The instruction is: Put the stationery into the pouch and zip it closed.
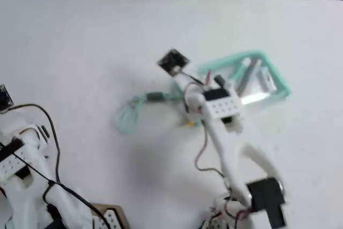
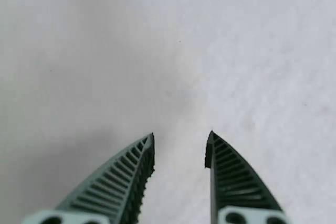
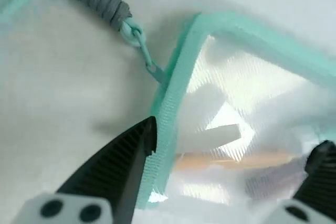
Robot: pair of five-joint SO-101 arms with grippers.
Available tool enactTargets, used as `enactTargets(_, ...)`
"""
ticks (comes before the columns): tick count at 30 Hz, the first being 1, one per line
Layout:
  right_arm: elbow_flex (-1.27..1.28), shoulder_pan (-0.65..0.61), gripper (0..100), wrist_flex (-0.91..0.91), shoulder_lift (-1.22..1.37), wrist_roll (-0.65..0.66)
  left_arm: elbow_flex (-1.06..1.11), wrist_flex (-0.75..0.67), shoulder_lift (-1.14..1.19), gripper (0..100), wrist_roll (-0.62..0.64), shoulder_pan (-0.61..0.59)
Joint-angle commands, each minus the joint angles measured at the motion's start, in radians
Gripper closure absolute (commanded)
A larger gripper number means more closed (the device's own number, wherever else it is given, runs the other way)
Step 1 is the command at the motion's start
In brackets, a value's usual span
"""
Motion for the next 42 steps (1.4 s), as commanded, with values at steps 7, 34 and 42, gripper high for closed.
enactTargets(7, 0.408, 0.262, 56.8, 0.035, -0.593, 0.239, 0.0, -0.018, -0.001, 83, -0.011, 0.016)
enactTargets(34, 0.529, 0.269, 58.0, -0.191, -0.472, 0.361, 0.012, -0.02, -0.002, 83, -0.012, 0.016)
enactTargets(42, 0.362, 0.328, 58.3, -0.257, -0.228, 0.361, 0.031, -0.063, -0.002, 83, -0.012, 0.016)
